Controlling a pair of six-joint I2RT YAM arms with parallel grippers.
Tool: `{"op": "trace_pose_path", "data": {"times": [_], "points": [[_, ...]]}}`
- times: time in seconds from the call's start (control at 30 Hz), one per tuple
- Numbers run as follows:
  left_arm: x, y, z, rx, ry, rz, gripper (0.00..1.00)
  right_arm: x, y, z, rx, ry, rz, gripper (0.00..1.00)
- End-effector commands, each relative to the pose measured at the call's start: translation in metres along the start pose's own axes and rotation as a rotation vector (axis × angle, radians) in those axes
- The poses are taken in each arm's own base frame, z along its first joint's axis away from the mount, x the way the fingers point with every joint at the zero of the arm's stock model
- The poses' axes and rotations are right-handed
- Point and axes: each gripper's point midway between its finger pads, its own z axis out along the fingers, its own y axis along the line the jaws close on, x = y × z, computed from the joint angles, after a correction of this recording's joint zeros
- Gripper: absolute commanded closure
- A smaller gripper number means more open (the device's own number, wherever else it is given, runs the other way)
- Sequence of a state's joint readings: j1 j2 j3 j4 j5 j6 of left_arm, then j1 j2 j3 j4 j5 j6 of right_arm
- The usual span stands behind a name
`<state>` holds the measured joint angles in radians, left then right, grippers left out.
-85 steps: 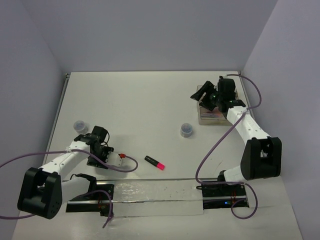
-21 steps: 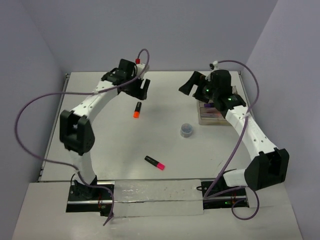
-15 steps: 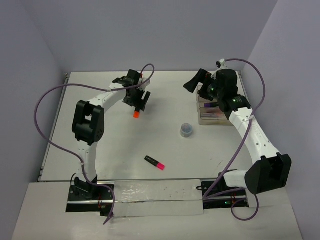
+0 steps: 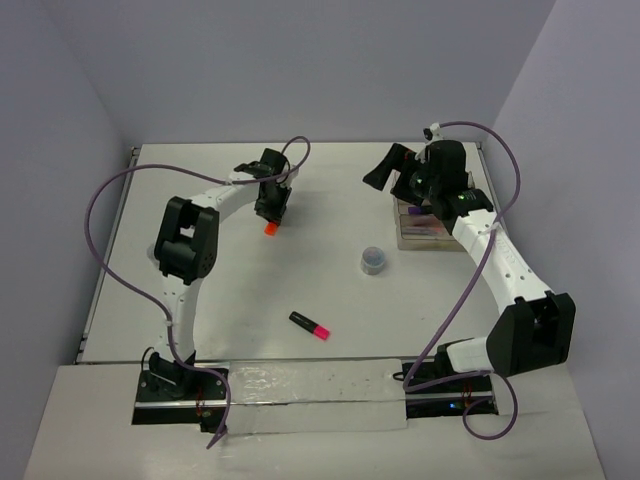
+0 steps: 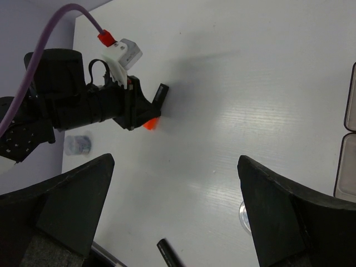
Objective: Sort the stationery into containers
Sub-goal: Pick up the pen from the center of the board.
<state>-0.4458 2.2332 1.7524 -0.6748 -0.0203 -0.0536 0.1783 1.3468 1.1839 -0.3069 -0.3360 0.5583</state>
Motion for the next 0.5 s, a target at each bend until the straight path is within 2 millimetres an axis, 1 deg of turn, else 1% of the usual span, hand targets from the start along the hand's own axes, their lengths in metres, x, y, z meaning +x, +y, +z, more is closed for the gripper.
{"op": "trace_pose_path", "data": {"times": [0.0,0.03,0.1,0.13,0.17,0.2,0.23,0.3,0.33,0.37,0.4,0.43,0.47], "points": [[0.038,-0.004,0.017,0.003,0.114,-0.023,0.98,-0.010,0.008,-0.006,-0.035,-0.034,-0.026,0.00],[0.035,-0.004,0.012,0.007,0.104,-0.029,1.00,-0.010,0.011,-0.007,-0.046,-0.031,-0.029,0.00],[0.021,-0.011,0.002,0.048,0.050,-0.032,1.00,-0.008,0.018,-0.010,-0.085,-0.023,-0.043,0.00],[0.010,-0.014,-0.009,0.066,0.000,-0.032,1.00,-0.006,0.023,-0.012,-0.112,-0.012,-0.051,0.00],[-0.005,-0.016,-0.026,0.083,-0.063,-0.029,1.00,-0.003,0.028,-0.013,-0.142,0.000,-0.061,0.00],[-0.020,-0.018,-0.050,0.098,-0.137,-0.024,1.00,-0.001,0.033,-0.016,-0.176,0.010,-0.073,0.00],[-0.023,-0.019,-0.056,0.108,-0.154,-0.016,1.00,0.002,0.037,-0.017,-0.206,0.020,-0.080,0.00],[-0.050,-0.022,-0.102,0.135,-0.298,0.021,1.00,0.006,0.050,-0.020,-0.284,0.032,-0.096,0.00],[-0.059,-0.023,-0.125,0.143,-0.363,0.035,1.00,0.010,0.059,-0.023,-0.329,0.048,-0.103,0.00],[-0.065,-0.024,-0.149,0.149,-0.425,0.047,1.00,0.014,0.066,-0.026,-0.365,0.064,-0.104,0.00],[-0.066,-0.024,-0.155,0.153,-0.439,0.053,1.00,0.014,0.071,-0.026,-0.382,0.065,-0.104,0.00],[-0.068,-0.025,-0.178,0.158,-0.499,0.065,1.00,0.018,0.081,-0.028,-0.418,0.079,-0.106,0.00],[-0.066,-0.026,-0.193,0.165,-0.531,0.074,1.00,0.024,0.092,-0.028,-0.448,0.097,-0.112,0.00]]}}
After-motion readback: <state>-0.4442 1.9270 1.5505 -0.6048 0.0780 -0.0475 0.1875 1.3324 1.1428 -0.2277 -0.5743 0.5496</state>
